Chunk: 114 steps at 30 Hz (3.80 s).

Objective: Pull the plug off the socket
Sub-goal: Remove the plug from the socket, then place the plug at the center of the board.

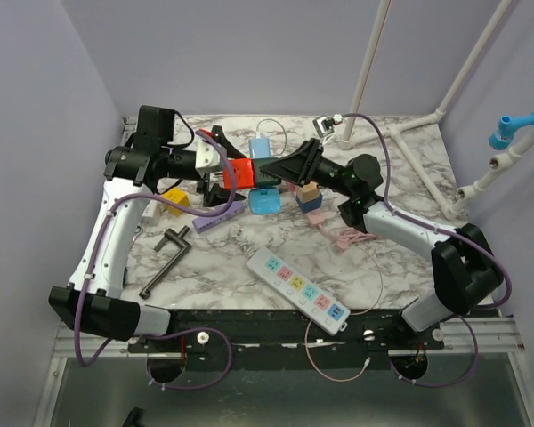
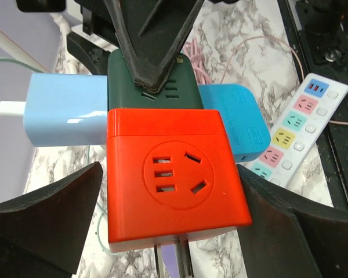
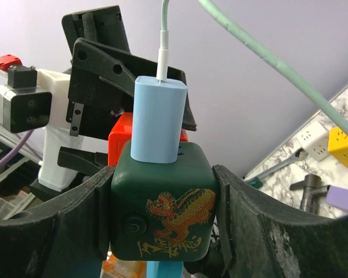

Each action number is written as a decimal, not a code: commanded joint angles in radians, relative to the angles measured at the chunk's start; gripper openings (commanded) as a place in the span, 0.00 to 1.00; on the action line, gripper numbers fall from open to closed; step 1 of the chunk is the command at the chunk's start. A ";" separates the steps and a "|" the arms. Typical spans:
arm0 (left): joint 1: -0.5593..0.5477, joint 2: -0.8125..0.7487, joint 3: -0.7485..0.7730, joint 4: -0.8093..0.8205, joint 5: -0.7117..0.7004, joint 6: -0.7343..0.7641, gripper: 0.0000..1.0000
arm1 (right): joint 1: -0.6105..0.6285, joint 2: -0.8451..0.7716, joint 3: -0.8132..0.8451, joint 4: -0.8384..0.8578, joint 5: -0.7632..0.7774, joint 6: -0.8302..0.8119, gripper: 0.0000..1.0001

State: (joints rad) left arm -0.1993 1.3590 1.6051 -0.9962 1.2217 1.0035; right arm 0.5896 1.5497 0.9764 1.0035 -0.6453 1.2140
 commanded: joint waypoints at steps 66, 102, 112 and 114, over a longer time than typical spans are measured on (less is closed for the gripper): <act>-0.196 -0.220 -0.492 0.344 -0.771 -0.049 0.00 | 0.132 -0.531 -0.156 -0.483 0.566 -0.528 0.01; 0.064 0.110 -0.334 0.333 -0.937 -0.256 0.00 | 0.092 -0.578 -0.113 -0.762 0.486 -0.612 0.01; 0.064 0.446 -0.105 0.335 -1.053 -0.369 0.02 | 0.092 -0.583 -0.188 -0.736 0.453 -0.562 0.01; 0.062 0.480 -0.090 0.348 -1.067 -0.382 0.00 | 0.093 -0.581 -0.199 -0.725 0.439 -0.556 0.01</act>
State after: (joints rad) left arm -0.1329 1.7824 1.4372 -0.6807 0.2241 0.6849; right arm 0.6853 0.9913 0.7879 0.2218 -0.1711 0.6308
